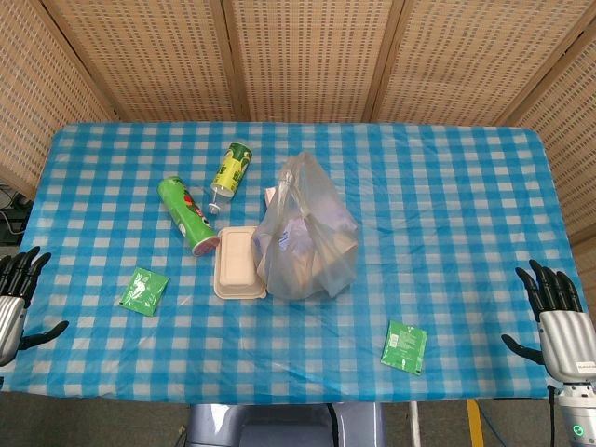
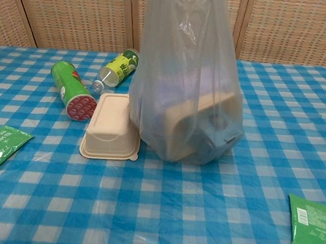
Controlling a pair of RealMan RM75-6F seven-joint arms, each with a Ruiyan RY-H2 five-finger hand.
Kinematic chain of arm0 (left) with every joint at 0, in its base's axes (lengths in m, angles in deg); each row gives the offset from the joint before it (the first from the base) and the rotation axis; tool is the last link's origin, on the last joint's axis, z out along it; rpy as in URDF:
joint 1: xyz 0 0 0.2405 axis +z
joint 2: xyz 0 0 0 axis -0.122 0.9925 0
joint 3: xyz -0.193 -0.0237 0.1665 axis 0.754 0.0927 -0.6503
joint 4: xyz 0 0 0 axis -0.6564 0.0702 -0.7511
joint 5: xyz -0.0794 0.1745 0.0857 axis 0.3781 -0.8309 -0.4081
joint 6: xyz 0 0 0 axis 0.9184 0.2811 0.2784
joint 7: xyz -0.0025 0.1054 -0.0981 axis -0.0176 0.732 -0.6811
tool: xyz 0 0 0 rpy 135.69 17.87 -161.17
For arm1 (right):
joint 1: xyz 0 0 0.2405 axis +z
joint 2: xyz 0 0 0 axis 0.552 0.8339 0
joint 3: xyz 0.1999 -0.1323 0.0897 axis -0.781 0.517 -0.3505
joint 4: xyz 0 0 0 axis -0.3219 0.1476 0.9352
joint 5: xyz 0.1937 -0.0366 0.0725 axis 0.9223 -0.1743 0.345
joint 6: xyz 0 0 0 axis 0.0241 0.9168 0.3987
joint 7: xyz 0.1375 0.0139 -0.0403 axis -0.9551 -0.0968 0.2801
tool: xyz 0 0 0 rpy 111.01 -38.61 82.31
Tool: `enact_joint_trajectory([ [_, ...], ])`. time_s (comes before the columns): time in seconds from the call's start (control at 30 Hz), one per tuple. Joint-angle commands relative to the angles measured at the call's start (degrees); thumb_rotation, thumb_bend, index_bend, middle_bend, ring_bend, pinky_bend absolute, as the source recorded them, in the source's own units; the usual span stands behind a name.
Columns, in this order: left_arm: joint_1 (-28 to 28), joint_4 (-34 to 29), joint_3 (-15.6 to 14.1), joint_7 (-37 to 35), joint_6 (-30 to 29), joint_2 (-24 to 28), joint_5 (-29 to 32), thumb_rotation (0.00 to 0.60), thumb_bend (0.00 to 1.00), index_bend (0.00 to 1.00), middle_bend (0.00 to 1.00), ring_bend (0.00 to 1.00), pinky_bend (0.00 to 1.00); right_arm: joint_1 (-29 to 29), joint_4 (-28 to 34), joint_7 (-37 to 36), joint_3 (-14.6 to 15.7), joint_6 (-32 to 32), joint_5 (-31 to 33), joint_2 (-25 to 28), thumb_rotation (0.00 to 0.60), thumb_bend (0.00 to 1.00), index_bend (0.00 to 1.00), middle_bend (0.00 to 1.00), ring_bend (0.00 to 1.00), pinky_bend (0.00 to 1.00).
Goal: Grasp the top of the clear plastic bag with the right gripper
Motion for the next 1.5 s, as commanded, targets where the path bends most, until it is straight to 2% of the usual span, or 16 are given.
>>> enact_joint_trajectory([
  [0.03, 0.03, 0.07, 0.02, 0.07, -0.01, -0.15, -0.02, 0.6, 0.0, 0.0, 0.0, 0.0, 0.0, 0.02, 0.01, -0.37, 0.08, 0.12, -0.13, 0.1, 0.6, 0.0, 0.0, 0.0, 0.0, 0.0],
  [0.2, -0.1, 0.21, -0.02, 0.34, 0.23, -0.39, -0.11, 0.6, 0.0, 0.0, 0.0, 0.0, 0.0, 0.21, -0.2, -1.05, 0.09, 0.34, -0.43, 0.13, 0.6, 0.0, 0.0, 0.0, 0.0, 0.0],
  [0.33, -0.36, 0.4, -0.01, 0.46, 0.53, -0.78, -0.29, 0.6, 0.0, 0.0, 0.0, 0.0, 0.0, 1.56, -0.53, -6.43, -0.35, 1.37, -1.53, 0.53, 0.6, 0.0, 0.0, 0.0, 0.0, 0.0],
  [0.5, -1.15, 1.75, 0.18, 0.85, 1.35, -2.19, -0.53, 0.6, 0.0, 0.0, 0.0, 0.0, 0.0, 7.27, 0.68, -22.79, -3.19, 6.67, -2.86, 5.76, 0.6, 0.0, 0.0, 0.0, 0.0, 0.0],
  [0.63, -1.64, 2.41, 0.55, 1.57, 2.21, -2.98, 0.25, 0.6, 0.0, 0.0, 0.0, 0.0, 0.0, 13.62, 3.87, -45.61, -5.47, 11.47, -6.47, 13.54, 0.6, 0.0, 0.0, 0.0, 0.0, 0.0],
  [0.73, -1.9, 2.85, 0.94, 2.18, 2.67, -3.46, 1.07, 0.6, 0.0, 0.0, 0.0, 0.0, 0.0, 18.26, 3.72, -58.24, -6.95, 14.76, -8.12, 17.63, 0.6, 0.0, 0.0, 0.0, 0.0, 0.0],
  [0.8, -2.05, 3.29, 1.13, 2.44, 3.05, -3.82, 1.64, 0.6, 0.0, 0.0, 0.0, 0.0, 0.0, 21.39, 4.09, -65.45, -7.63, 17.27, -9.02, 19.68, 0.6, 0.0, 0.0, 0.0, 0.0, 0.0],
  [0.9, -2.31, 3.68, 1.41, 2.51, 3.64, -4.13, 2.38, 0.6, 0.0, 0.0, 0.0, 0.0, 0.0, 25.41, 4.48, -72.45, -8.24, 21.09, -9.68, 21.37, 0.6, 0.0, 0.0, 0.0, 0.0, 0.0],
  [1.07, -2.76, 4.24, 1.89, 2.53, 4.34, -4.51, 3.29, 0.6, 0.0, 0.0, 0.0, 0.0, 0.0, 32.19, 5.89, -78.06, -9.35, 28.92, -8.73, 22.11, 0.6, 0.0, 0.0, 0.0, 0.0, 0.0],
  [1.5, -3.2, 5.68, 2.55, 1.25, 4.63, -4.71, 4.23, 0.6, 0.0, 0.0, 0.0, 0.0, 0.0, 47.83, 10.73, -84.49, -12.37, 48.27, -4.11, 21.92, 0.6, 0.0, 0.05, 0.05, 0.0, 0.0],
])
